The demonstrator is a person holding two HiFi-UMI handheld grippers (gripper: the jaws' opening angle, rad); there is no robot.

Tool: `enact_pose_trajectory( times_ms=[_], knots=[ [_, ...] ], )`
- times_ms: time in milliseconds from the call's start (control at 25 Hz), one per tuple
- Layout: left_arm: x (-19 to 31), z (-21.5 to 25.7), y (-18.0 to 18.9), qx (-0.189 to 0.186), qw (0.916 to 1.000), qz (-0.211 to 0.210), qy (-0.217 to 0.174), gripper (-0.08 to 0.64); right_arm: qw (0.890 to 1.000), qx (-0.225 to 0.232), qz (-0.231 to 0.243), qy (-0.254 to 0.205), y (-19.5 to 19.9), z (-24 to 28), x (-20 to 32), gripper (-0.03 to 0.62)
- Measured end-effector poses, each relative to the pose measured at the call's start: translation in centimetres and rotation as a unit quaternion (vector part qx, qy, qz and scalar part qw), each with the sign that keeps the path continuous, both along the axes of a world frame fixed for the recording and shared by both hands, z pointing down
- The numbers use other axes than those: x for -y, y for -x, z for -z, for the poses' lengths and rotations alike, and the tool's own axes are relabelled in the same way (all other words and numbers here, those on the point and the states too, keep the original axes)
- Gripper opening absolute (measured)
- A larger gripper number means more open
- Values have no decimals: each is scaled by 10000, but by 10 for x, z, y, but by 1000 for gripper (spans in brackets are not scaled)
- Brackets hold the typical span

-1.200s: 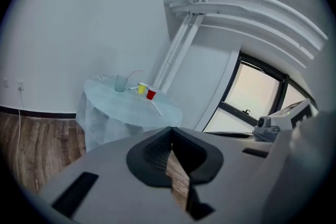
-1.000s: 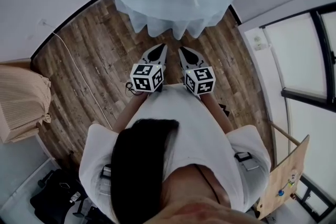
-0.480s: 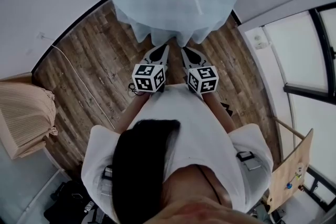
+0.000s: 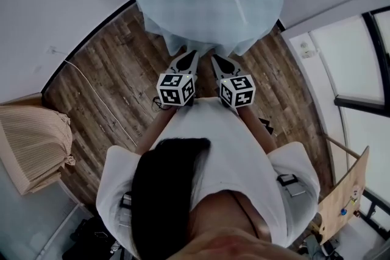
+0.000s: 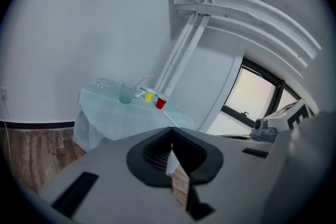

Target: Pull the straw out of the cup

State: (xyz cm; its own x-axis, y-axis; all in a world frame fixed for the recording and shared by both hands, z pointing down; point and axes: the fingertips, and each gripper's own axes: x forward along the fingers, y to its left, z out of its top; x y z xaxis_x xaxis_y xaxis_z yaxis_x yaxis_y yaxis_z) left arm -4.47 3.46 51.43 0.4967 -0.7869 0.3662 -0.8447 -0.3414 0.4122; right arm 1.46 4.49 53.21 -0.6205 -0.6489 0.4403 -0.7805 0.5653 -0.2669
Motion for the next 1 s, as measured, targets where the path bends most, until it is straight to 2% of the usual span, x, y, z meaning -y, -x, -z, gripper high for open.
enact_pose_trajectory(
  times_ms=[200,480,840,1000],
  knots=[
    [7,0,11,-157,9998,-132,-6,9,9999,-20,-92,42,11,-2,5,35],
    [13,-2,25,-161,9997,-174,51,9,9996,31,-263,62,20,0,12,35],
    [17,-2,43,-194,9998,-41,85,9,10000,-6,-21,37,42,3,13,35],
    [17,-2,46,-213,9997,12,82,9,9998,172,-26,96,42,3,13,35]
  ],
)
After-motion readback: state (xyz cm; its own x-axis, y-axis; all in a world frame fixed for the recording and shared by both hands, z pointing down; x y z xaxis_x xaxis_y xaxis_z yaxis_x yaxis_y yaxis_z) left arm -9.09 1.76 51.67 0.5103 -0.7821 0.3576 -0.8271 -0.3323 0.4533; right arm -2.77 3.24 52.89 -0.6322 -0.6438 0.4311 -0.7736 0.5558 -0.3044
